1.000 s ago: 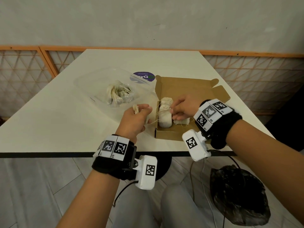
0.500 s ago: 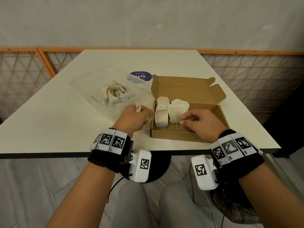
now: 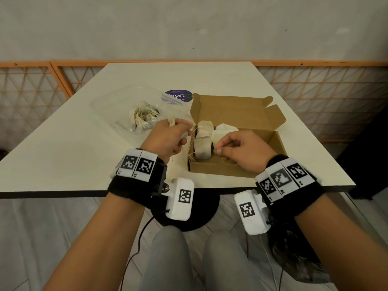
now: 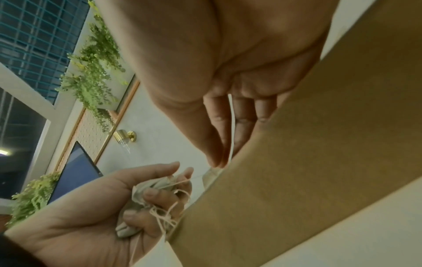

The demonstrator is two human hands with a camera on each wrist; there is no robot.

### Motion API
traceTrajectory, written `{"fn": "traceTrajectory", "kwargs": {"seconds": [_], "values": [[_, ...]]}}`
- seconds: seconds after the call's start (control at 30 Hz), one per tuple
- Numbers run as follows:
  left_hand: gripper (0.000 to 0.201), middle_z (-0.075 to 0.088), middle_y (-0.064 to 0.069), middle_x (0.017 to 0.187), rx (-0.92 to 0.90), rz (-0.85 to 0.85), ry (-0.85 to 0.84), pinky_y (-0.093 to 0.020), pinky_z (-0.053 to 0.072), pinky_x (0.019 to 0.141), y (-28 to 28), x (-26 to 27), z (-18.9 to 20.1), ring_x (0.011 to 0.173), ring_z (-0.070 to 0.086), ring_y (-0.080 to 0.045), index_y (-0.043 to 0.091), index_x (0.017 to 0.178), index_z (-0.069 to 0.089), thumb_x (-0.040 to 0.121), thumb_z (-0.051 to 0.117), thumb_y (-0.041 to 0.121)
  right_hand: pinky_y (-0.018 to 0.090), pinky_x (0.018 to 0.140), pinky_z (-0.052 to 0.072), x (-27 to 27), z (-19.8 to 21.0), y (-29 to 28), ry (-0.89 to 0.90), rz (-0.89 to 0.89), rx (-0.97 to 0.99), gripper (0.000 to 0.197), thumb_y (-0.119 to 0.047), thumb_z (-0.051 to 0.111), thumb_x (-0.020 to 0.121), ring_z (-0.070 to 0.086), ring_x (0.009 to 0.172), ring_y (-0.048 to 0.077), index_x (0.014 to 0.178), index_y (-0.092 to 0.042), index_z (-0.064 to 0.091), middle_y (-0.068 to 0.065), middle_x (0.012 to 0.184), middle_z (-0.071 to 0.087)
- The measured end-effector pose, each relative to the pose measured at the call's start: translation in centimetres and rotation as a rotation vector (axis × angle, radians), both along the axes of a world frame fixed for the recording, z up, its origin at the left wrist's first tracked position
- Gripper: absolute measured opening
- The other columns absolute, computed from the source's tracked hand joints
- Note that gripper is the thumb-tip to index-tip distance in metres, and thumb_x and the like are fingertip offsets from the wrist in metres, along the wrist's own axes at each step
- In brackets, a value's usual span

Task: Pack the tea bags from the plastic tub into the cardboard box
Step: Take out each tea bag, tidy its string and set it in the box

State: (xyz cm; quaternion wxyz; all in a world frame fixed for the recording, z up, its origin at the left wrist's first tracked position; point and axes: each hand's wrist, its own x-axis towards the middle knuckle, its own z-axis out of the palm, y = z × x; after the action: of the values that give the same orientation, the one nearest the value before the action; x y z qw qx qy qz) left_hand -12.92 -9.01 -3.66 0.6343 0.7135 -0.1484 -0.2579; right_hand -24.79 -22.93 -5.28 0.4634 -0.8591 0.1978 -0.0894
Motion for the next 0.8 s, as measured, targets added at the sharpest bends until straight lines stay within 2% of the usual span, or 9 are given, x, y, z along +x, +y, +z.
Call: {"fn": "traceTrajectory", "kwargs": {"seconds": [0.13,0.2,0.3,0.43,0.5,0.57,0.67,0.73,0.8], "values": [[0.014,0.051,-0.003,0.072,0.146,0.008,0.020,-0.014,0.028,0.038,0.2,0.2,-1.3,0.049,0.041,-0.010,0.016,0.077,0.060,0.091,0.059,0.019,0.014,0.067,0.044,0.9,-0.2,0.9,0.007,0.073,-0.098,0.016,-0.006,0.059,0.085,0.054,0.069,0.008,0.087,-0.019,0.069,-0.002,0.076,0.062],[0.013,0.050,-0.006,0.071,0.212,-0.019,0.034,-0.016,0.030,0.041,0.1,0.2,-1.9,0.052,0.040,-0.012,0.017,0.079,0.061,0.090,0.060,0.023,0.009,0.073,0.043,1.4,-0.4,1.3,0.047,0.126,-0.122,0.020,-0.007,0.057,0.086,0.057,0.078,0.007,0.095,-0.019,0.070,-0.003,0.084,0.065],[0.010,0.049,-0.004,0.066,0.207,-0.031,0.084,-0.016,0.032,0.042,-0.1,0.0,-2.4,0.051,0.038,-0.011,0.018,0.083,0.064,0.090,0.060,0.024,0.018,0.091,0.038,2.3,-0.8,1.6,0.176,0.154,-0.219,0.031,-0.013,0.050,0.091,0.055,0.110,0.017,0.118,-0.018,0.063,0.003,0.119,0.063],[0.008,0.052,-0.003,0.072,0.161,-0.009,0.070,-0.017,0.033,0.042,0.0,-0.1,-2.2,0.051,0.042,-0.010,0.019,0.084,0.064,0.090,0.060,0.023,0.019,0.085,0.034,2.6,-0.8,1.5,0.267,0.125,-0.260,0.039,-0.018,0.048,0.093,0.049,0.119,0.023,0.133,-0.016,0.049,0.008,0.131,0.054],[0.008,0.052,-0.002,0.075,0.123,0.009,0.039,-0.016,0.033,0.041,0.1,-0.1,-1.7,0.052,0.045,-0.009,0.020,0.084,0.063,0.091,0.058,0.021,0.023,0.087,0.036,2.8,-0.8,1.5,0.275,0.133,-0.256,0.038,-0.020,0.049,0.094,0.050,0.116,0.025,0.132,-0.012,0.048,0.010,0.128,0.055],[0.009,0.052,0.000,0.074,0.099,0.021,-0.007,-0.014,0.032,0.039,0.2,0.0,-1.2,0.052,0.048,-0.008,0.021,0.085,0.062,0.092,0.056,0.021,0.024,0.082,0.039,2.9,-0.8,1.4,0.254,0.120,-0.187,0.040,-0.022,0.048,0.095,0.056,0.101,0.022,0.133,-0.012,0.046,0.010,0.116,0.060],[0.013,0.059,0.002,0.084,0.108,0.019,-0.106,-0.015,0.030,0.039,0.1,-0.1,-0.5,0.056,0.059,-0.006,0.024,0.082,0.060,0.094,0.054,0.024,0.014,0.059,0.043,2.9,-0.8,1.1,0.179,0.033,0.032,0.040,-0.023,0.049,0.095,0.052,0.062,0.009,0.135,-0.021,0.043,0.000,0.080,0.057],[0.016,0.062,0.004,0.088,0.113,0.013,-0.160,-0.014,0.032,0.038,0.0,-0.3,-0.1,0.063,0.061,-0.004,0.022,0.081,0.060,0.094,0.052,0.024,0.010,0.047,0.040,2.7,-0.7,0.8,0.153,-0.023,0.126,0.039,-0.021,0.049,0.095,0.048,0.055,0.008,0.134,-0.026,0.044,-0.001,0.071,0.055],[0.018,0.062,0.003,0.088,0.094,0.015,-0.236,-0.015,0.037,0.044,-0.2,-0.4,0.1,0.066,0.055,-0.003,0.018,0.083,0.063,0.094,0.050,0.021,0.013,0.043,0.038,2.7,-0.6,0.6,0.166,-0.044,0.167,0.039,-0.021,0.048,0.095,0.047,0.054,0.009,0.133,-0.028,0.043,-0.001,0.069,0.055]]}}
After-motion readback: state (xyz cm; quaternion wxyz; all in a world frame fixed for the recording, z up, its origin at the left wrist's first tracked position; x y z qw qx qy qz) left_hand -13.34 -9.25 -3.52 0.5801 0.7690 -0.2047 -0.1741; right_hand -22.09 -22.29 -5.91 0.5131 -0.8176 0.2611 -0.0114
